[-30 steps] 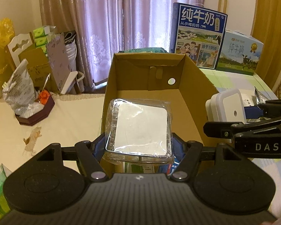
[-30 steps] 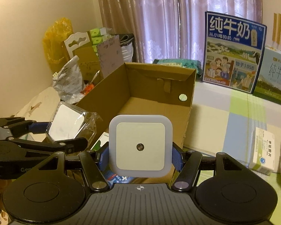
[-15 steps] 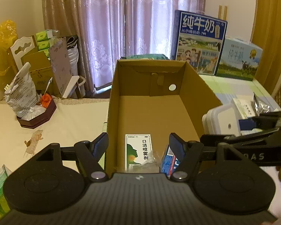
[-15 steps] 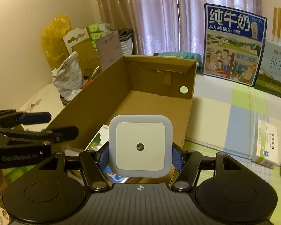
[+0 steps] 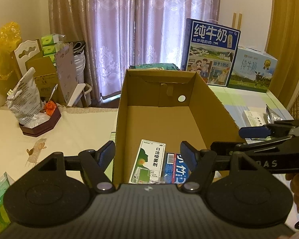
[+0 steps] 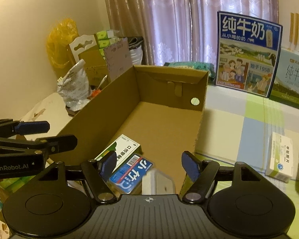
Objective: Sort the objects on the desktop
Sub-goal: 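Open the left tool to drop the pad packet into the box, then open the right tool to drop the white night light into the box, then move both tools back over the table toward the spoon and ointment box, then grasp the white plastic spoon with left tool while right grasps the white ointment box, then lift the spoon and ointment box off the table with both tools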
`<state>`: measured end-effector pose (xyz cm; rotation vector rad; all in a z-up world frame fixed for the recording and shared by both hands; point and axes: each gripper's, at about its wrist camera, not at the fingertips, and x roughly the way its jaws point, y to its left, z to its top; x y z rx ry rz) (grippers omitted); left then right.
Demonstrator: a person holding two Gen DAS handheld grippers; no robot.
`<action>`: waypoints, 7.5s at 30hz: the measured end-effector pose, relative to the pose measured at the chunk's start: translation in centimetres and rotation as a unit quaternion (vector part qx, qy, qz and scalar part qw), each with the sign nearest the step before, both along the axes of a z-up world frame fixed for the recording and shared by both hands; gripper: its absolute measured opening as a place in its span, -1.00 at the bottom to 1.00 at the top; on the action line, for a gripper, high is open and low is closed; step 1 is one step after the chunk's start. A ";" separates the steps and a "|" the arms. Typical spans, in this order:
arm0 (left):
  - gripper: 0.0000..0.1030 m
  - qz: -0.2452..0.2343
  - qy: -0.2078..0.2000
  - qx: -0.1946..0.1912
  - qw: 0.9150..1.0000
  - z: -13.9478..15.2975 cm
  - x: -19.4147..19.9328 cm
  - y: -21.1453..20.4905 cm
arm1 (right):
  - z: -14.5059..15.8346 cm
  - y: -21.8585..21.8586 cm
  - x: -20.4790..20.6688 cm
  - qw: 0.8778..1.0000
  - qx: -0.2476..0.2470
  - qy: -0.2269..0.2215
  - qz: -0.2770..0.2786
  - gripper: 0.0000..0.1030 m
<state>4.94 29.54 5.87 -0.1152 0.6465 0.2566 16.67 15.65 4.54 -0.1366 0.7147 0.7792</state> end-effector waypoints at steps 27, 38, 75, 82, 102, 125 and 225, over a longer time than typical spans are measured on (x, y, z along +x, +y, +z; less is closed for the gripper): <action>0.71 -0.088 -0.047 0.016 0.995 5.0 -0.9 -11.3 | 1.6 -22.2 -3.1 0.984 0.022 -0.005 -0.179 0.84; 0.85 -0.195 -0.025 0.001 0.980 3.4 2.7 -22.0 | 0.5 -34.0 -3.6 0.958 0.020 0.008 -0.285 0.85; 0.85 -0.264 0.064 0.003 0.962 -5.9 14.0 -31.6 | -8.3 -40.6 10.0 0.969 -0.058 0.058 -0.233 0.37; 0.85 -0.260 0.073 -0.009 0.963 -7.6 15.0 -31.0 | -10.3 -40.0 11.5 0.975 -0.090 0.065 -0.195 -0.18; 0.84 -0.226 0.087 -0.036 0.970 -9.3 13.6 -28.3 | -10.8 -33.1 8.7 0.980 0.053 0.164 -0.096 -0.90; 0.29 -0.199 0.101 -0.016 0.975 -13.6 18.4 -35.6 | -8.2 -40.3 11.8 0.967 -0.013 -0.001 -0.253 0.20; -0.27 -0.223 0.085 0.048 0.970 -13.9 12.1 -33.3 | -10.5 -34.1 4.0 0.968 -0.035 0.071 -0.238 0.16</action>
